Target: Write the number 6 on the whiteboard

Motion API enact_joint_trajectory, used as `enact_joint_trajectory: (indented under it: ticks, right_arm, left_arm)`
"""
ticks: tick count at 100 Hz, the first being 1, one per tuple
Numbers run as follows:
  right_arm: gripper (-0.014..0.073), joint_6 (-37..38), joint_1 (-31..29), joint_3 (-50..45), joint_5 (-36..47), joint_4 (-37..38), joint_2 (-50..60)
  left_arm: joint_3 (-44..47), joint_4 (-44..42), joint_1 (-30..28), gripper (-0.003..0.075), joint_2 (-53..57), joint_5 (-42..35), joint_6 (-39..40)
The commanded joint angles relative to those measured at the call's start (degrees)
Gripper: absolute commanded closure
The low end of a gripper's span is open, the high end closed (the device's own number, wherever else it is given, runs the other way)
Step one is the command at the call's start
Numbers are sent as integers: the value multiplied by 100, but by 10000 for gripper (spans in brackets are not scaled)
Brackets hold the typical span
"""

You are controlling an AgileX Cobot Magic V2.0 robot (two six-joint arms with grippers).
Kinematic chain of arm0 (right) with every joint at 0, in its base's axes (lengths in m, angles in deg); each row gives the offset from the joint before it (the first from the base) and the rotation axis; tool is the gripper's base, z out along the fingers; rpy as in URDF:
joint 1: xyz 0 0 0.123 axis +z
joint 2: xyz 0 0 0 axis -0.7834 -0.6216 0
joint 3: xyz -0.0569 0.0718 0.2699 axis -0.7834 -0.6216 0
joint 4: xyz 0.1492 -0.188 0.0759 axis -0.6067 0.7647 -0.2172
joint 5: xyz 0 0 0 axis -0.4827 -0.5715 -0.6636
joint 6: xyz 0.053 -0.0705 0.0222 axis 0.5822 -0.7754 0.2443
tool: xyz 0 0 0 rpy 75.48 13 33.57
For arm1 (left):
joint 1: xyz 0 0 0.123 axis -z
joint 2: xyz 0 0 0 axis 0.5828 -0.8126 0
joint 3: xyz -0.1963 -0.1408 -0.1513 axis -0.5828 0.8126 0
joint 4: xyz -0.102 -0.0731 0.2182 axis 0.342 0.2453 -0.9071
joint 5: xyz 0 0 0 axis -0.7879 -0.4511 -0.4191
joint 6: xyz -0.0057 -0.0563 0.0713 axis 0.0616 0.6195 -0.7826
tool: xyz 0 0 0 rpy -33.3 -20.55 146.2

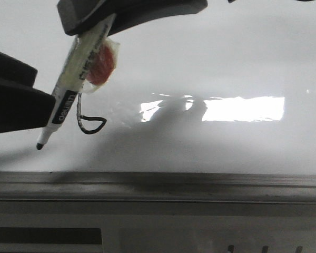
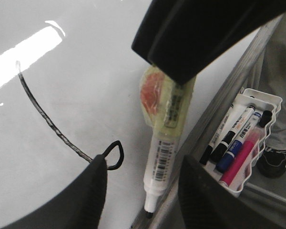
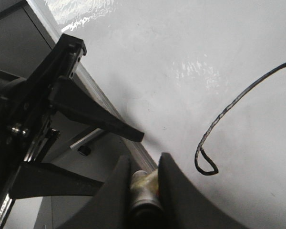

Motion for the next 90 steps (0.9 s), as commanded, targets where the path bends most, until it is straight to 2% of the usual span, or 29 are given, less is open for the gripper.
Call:
enact_joint_trajectory:
  ticks: [1,15,22,42,90]
  right_arm:
    - [657,-72,12,159,286,14,167]
    - [657,-72,12,159,286,-23,167]
    - [657,-72,12,159,274,-82,167]
    - [657,-72,12,159,263,-244,167]
    - [652,-72,12,159,284,-401,167]
  left_arm:
    - [-154,-74,58,405,-102,-543,8]
    - [-154,-85,58,414,-289,-693,8]
    - [-154,-85,58,460,-339,-707,8]
    - [-154,-85,58,743,-418,-719,8]
    - [-154,-85,58,741,-418,-719,8]
